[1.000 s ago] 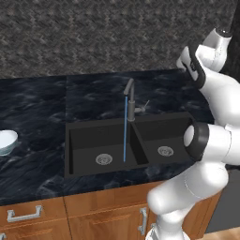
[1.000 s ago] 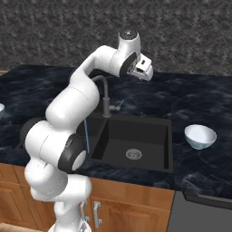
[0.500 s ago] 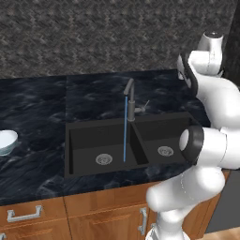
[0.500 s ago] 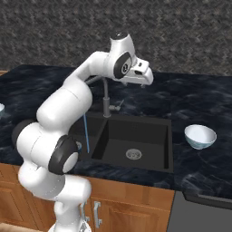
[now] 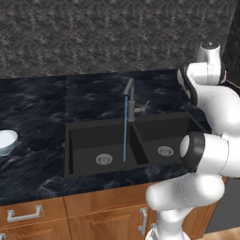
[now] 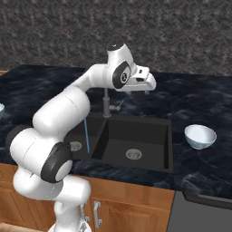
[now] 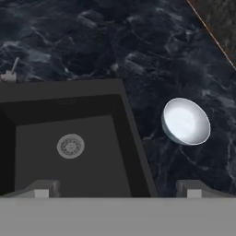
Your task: Rinse each bowl for a few seconds and place them down in the sink or on the counter.
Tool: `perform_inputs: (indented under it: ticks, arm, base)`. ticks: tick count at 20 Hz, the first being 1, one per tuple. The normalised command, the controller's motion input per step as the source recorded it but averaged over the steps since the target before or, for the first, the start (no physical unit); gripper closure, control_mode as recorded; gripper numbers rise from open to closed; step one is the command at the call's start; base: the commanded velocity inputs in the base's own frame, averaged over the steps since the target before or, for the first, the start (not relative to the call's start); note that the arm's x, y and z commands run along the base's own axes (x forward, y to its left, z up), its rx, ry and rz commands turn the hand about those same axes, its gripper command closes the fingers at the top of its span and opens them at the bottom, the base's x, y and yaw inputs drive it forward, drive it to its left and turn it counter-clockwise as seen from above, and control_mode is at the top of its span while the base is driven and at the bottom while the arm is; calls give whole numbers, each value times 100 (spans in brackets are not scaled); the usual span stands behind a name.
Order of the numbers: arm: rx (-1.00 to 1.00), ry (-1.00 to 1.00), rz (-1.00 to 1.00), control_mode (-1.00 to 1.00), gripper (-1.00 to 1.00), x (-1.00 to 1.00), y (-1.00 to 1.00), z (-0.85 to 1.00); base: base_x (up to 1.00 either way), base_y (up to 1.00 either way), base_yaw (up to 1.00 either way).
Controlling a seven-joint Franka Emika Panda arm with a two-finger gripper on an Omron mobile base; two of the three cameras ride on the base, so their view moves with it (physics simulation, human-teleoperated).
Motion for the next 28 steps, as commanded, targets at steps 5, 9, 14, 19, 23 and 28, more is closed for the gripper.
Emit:
perform_inputs:
  ticks: [5,9,14,19,23,28]
  arm:
    - [-5,11,0,-100,-100,-9,-18,-15]
    - [-2,8,0,-100,-100,-18,-28,-9]
    - [0,13,0,-100,-100,-18,-21,-10]
    - [0,9,0,-100,-100,-10,-19,-19]
    - [0,6,1,-100,-100,-13,-26,-26]
    - [1,1,1,-100,-100,-11,-23,-19]
  base:
    - [0,0,0]
    - [0,0,0]
    - [0,0,0]
    - [0,0,0]
    - [0,0,0]
    - [0,0,0]
